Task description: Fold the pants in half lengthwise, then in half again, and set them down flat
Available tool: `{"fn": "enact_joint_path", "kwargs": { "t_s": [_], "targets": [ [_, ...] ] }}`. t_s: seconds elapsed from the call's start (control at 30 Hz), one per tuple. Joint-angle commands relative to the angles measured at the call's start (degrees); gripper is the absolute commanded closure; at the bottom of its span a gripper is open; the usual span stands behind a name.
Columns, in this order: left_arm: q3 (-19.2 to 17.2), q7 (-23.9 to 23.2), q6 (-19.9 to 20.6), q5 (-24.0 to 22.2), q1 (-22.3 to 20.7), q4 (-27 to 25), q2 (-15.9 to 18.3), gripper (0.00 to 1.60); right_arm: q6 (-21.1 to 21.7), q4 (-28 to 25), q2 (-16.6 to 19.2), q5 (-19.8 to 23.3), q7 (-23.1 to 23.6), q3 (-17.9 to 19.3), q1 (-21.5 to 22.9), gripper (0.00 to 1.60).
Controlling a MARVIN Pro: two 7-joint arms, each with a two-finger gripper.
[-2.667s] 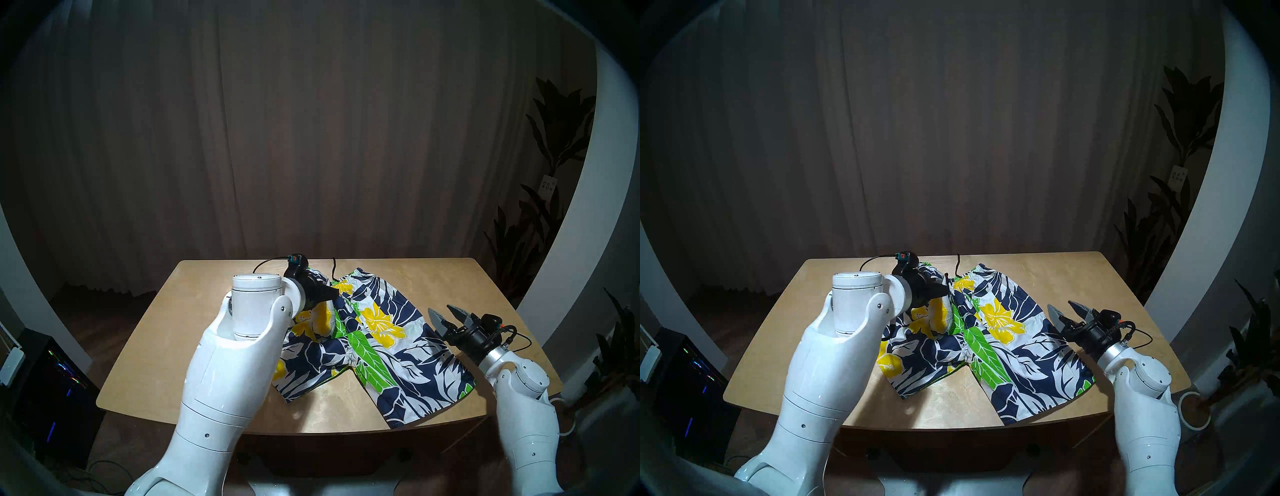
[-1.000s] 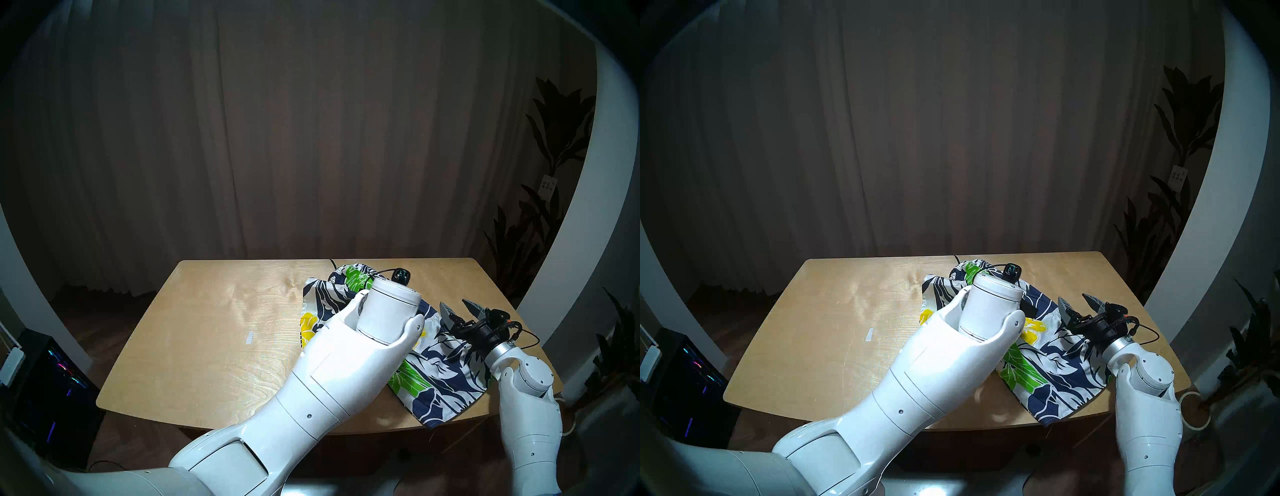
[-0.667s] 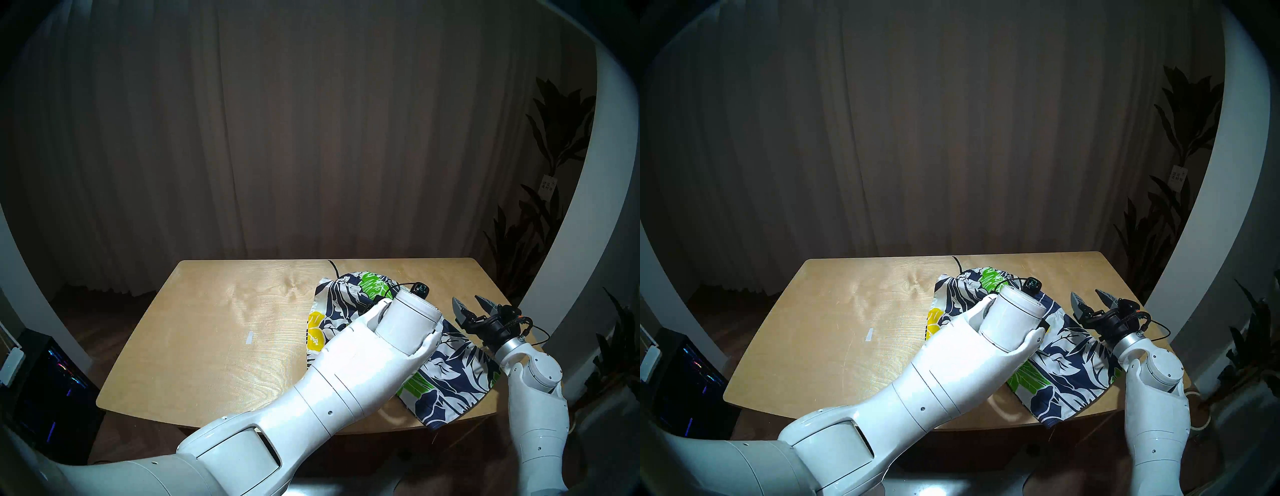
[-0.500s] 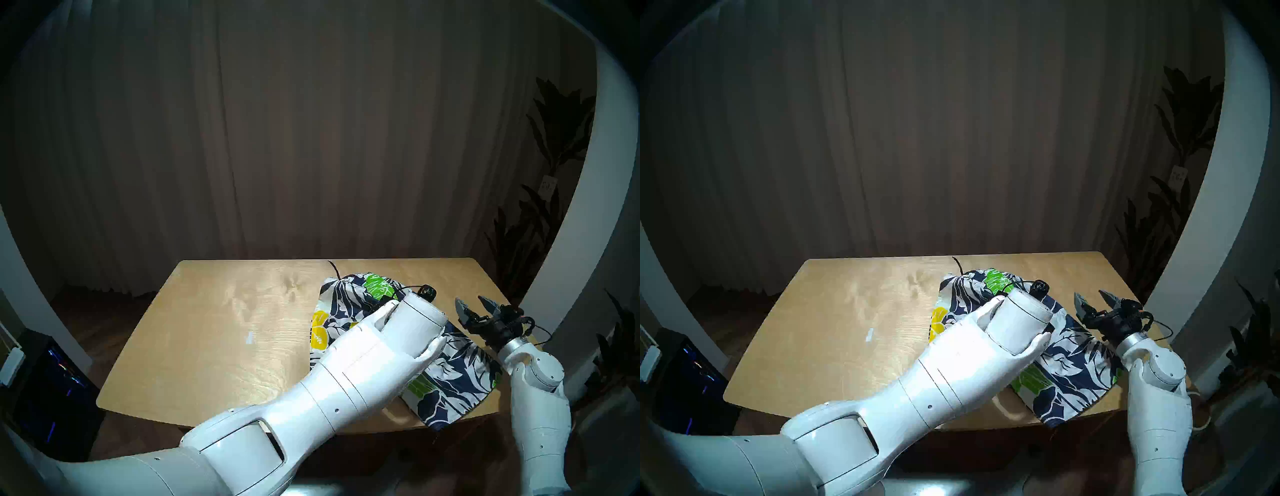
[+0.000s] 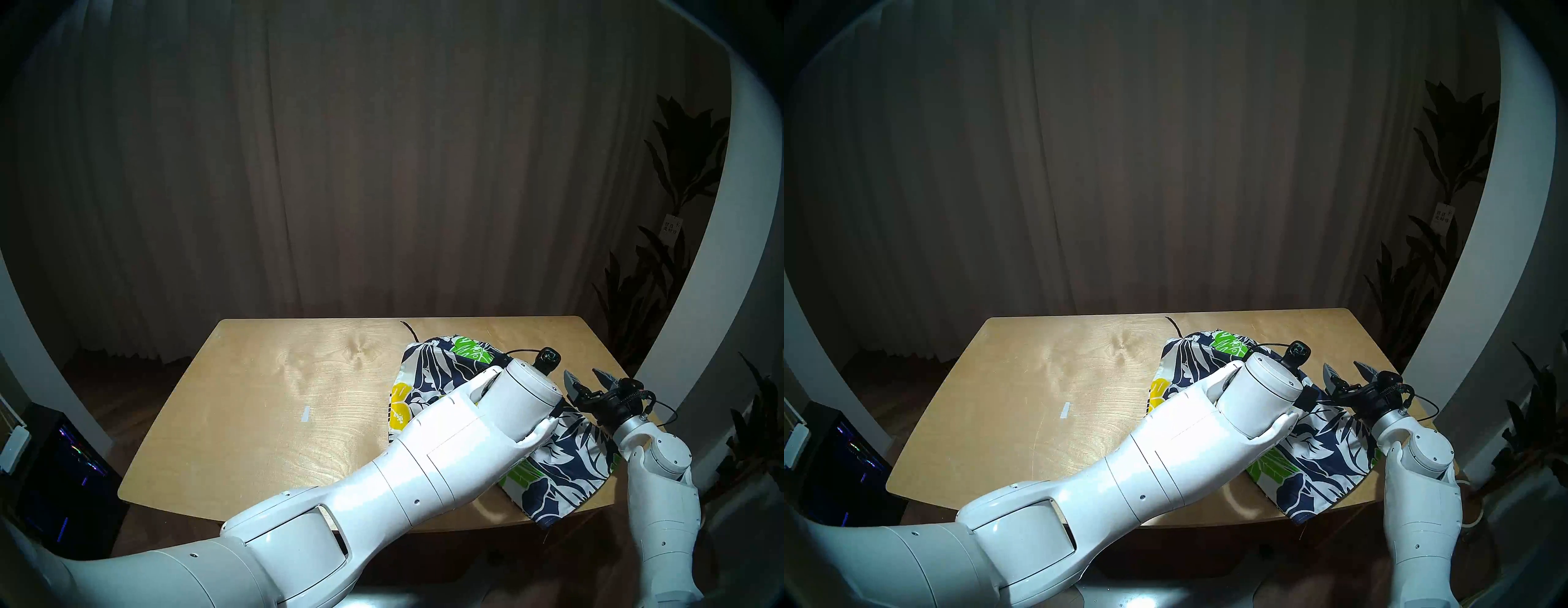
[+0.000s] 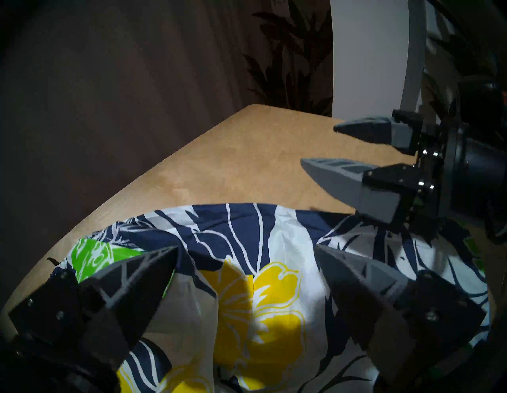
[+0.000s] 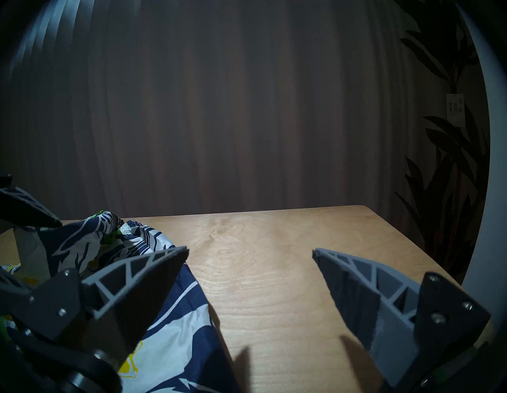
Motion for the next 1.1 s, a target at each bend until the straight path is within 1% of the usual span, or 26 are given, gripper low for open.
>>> {"fn": "enact_joint_path", "kwargs": {
  "t_s": [0.0, 0.03, 0.07, 0.1, 0.17, 0.2, 0.23, 0.27, 0.3, 0.4, 0.43, 0.47, 0.5, 0.53, 0.57, 0.6, 0.63, 0.67, 0.7, 0.73, 0.8, 0.83, 0.9, 1.0, 1.03, 1.07],
  "targets": [
    [-7.3, 1.9, -3.9, -1.3, 0.0, -7.3, 3.2, 0.00, -0.3, -0.9, 0.7, 0.2, 0.1, 0.0, 1.5, 0.00],
    [-9.1, 2.3, -3.5, -1.9, 0.1, -7.9, 3.8, 0.00, -0.2, -0.8, 0.8, 0.1, 0.0, 0.0, 1.6, 0.00],
    [-9.3, 2.9, -3.7, -2.3, -0.5, -7.9, 4.8, 0.00, -0.2, -0.8, 0.9, 0.1, 0.0, 0.0, 1.7, 0.00],
    [-11.2, 3.7, -3.3, -2.1, 0.2, -9.5, 5.8, 0.00, -0.2, -0.7, 1.0, -0.1, -0.1, 0.0, 1.7, 0.00],
    [-12.8, 4.6, -3.2, -3.0, 0.6, -10.9, 7.6, 0.00, -0.1, -0.6, 1.1, -0.1, -0.2, -0.2, 1.9, 0.00],
    [-14.5, 5.2, -3.1, -3.4, 1.4, -12.2, 8.7, 0.00, -0.1, -0.6, 1.1, -0.1, -0.2, -0.3, 2.1, 0.00],
    [-15.1, 6.4, -2.9, -3.4, 1.8, -12.7, 9.8, 0.00, -0.1, -0.6, 1.1, -0.2, -0.2, -0.5, 2.3, 0.00],
    [-15.2, 7.1, -2.7, -3.6, 2.2, -12.9, 9.8, 0.00, -0.1, -0.6, 1.1, -0.2, -0.3, -0.6, 2.4, 0.00],
    [-17.2, 7.4, -2.4, -4.1, 3.1, -13.7, 11.2, 0.00, -0.1, -0.6, 1.0, -0.2, -0.3, -0.8, 2.6, 0.00],
    [-20.4, 9.2, -2.0, -5.1, 5.6, -15.0, 13.5, 0.00, -0.1, -0.7, 1.1, -0.3, -0.4, -1.4, 3.1, 0.00],
    [-20.4, 9.9, -1.8, -5.4, 6.5, -14.9, 13.5, 0.00, -0.1, -0.7, 1.1, -0.3, -0.3, -1.7, 3.3, 0.00],
    [-22.3, 10.0, -1.7, -5.9, 7.5, -15.6, 14.9, 0.00, -0.1, -0.7, 1.1, -0.3, -0.3, -2.0, 3.4, 0.00],
    [-22.7, 10.8, -1.3, -6.2, 8.6, -15.8, 15.1, 0.00, -0.1, -0.8, 1.1, -0.4, -0.3, -2.4, 3.7, 0.00],
    [-22.7, 10.8, -1.3, -6.2, 8.6, -15.8, 15.1, 0.00, -0.1, -0.8, 1.1, -0.4, -0.3, -2.4, 3.7, 0.00],
    [-24.8, 11.6, -1.1, -7.2, 10.7, -17.1, 17.0, 0.00, -0.1, -0.8, 1.1, -0.5, -0.3, -3.1, 4.2, 0.00],
    [-25.2, 12.1, -0.9, -7.5, 10.7, -16.8, 16.9, 0.00, -0.2, -0.9, 1.0, -0.6, -0.2, -3.4, 4.4, 0.00],
    [-26.4, 12.5, -0.7, -8.1, 12.5, -18.2, 17.9, 0.00, -0.2, -1.0, 1.0, -0.7, -0.1, -3.9, 4.6, 0.00],
    [-26.4, 12.5, -0.7, -8.1, 12.5, -18.2, 17.9, 0.00, -0.2, -1.0, 1.0, -0.7, -0.1, -3.9, 4.6, 0.00],
    [-27.9, 13.0, -0.2, -9.3, 14.0, -19.4, 18.7, 0.00, -0.2, -1.2, 1.1, -1.1, -0.1, -4.8, 5.0, 0.00],
    [-28.4, 13.3, 0.1, -10.0, 14.2, -19.8, 19.1, 0.00, -0.3, -1.2, 1.0, -1.3, -0.1, -5.2, 5.1, 0.00],
    [-30.4, 13.7, 0.7, -11.4, 16.6, -21.5, 19.7, 0.00, -0.3, -1.3, 0.9, -1.9, 0.0, -6.2, 5.2, 0.00],
    [-30.8, 14.0, 1.1, -12.1, 16.5, -21.6, 20.2, 0.00, -0.2, -1.3, 0.8, -2.2, 0.0, -6.7, 5.2, 0.00],
    [-32.5, 14.3, 1.7, -13.6, 18.5, -23.0, 20.7, 0.00, -0.2, -1.3, 0.8, -3.0, 0.1, -7.6, 5.1, 0.00],
    [-35.0, 14.5, 2.8, -16.5, 21.2, -25.5, 21.5, 0.00, -0.2, -1.6, 0.7, -4.1, 0.4, -9.2, 4.7, 0.00],
    [-36.3, 14.6, 3.5, -18.1, 23.0, -27.2, 21.9, 0.00, 0.0, -1.9, 0.6, -4.8, 0.8, -10.2, 4.3, 0.00],
    [-36.3, 14.6, 3.5, -18.1, 23.0, -27.2, 21.9, 0.00, 0.0, -1.9, 0.6, -4.8, 0.8, -10.2, 4.3, 0.00]
  ]
}}
